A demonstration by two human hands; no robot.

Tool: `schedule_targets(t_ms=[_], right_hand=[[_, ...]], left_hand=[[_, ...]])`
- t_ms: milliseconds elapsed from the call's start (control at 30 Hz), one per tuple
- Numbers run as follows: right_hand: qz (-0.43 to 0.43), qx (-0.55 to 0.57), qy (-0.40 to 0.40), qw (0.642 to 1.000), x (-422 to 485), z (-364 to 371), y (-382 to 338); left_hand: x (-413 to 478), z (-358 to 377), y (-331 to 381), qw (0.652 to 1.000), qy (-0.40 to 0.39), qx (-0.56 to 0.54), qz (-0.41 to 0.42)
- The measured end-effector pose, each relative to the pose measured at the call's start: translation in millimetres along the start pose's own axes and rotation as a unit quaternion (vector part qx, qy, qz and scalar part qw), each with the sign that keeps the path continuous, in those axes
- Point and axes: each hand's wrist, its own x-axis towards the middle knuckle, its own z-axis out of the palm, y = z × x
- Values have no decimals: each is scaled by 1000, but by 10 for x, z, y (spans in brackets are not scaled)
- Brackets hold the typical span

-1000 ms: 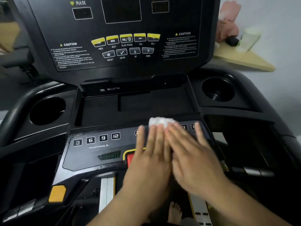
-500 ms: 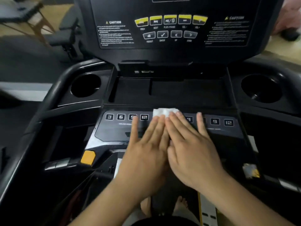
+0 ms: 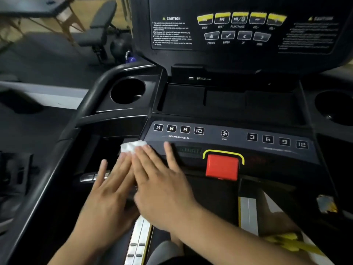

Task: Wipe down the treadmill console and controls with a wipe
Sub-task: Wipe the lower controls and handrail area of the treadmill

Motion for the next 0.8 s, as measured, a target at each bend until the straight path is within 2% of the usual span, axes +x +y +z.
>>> schedule_targets(t_ms=[200,367,467,567,700,800], right_hand=[[73,-21,-5,997,-625,-198,497],[113,-72,-23,991,-430,-354,675],[101,-62,-41,992,14,-387,633],[83,-66,-18,994,362,-379,427],[13,-57,-40,997,91,-178,51],[-29,-56,-67,996,-230,-137,27]], left_hand=[[253,278,660,995,15,37,92],[604,274,734,991,-7,108,73],[791,153,480,988,-22,151,32],[777,10,214,989,-46,142,-6],[176,55,89,997,5,71,0],[-181,123,132,999,-1,54,10]])
